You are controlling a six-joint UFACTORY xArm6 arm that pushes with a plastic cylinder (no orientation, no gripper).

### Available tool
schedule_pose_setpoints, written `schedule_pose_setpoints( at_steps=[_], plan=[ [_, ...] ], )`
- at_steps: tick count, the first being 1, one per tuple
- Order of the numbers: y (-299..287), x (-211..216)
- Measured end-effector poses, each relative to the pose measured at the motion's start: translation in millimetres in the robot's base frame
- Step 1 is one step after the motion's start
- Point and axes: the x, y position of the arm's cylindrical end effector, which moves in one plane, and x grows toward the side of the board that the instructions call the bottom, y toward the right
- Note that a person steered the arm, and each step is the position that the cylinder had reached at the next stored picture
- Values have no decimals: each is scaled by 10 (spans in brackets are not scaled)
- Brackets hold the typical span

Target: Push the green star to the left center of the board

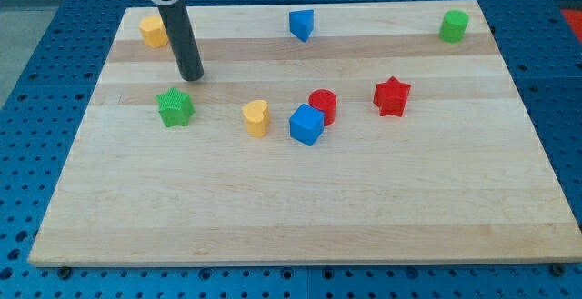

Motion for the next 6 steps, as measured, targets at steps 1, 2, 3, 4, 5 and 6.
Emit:
schedule_pose_setpoints(
  at_steps=[1, 2, 3, 4, 5, 6],
  plan=[
    [-59, 60],
    [-65, 333],
    [-66, 624],
    [-66, 695],
    [-66, 695],
    [41, 684]
  ],
)
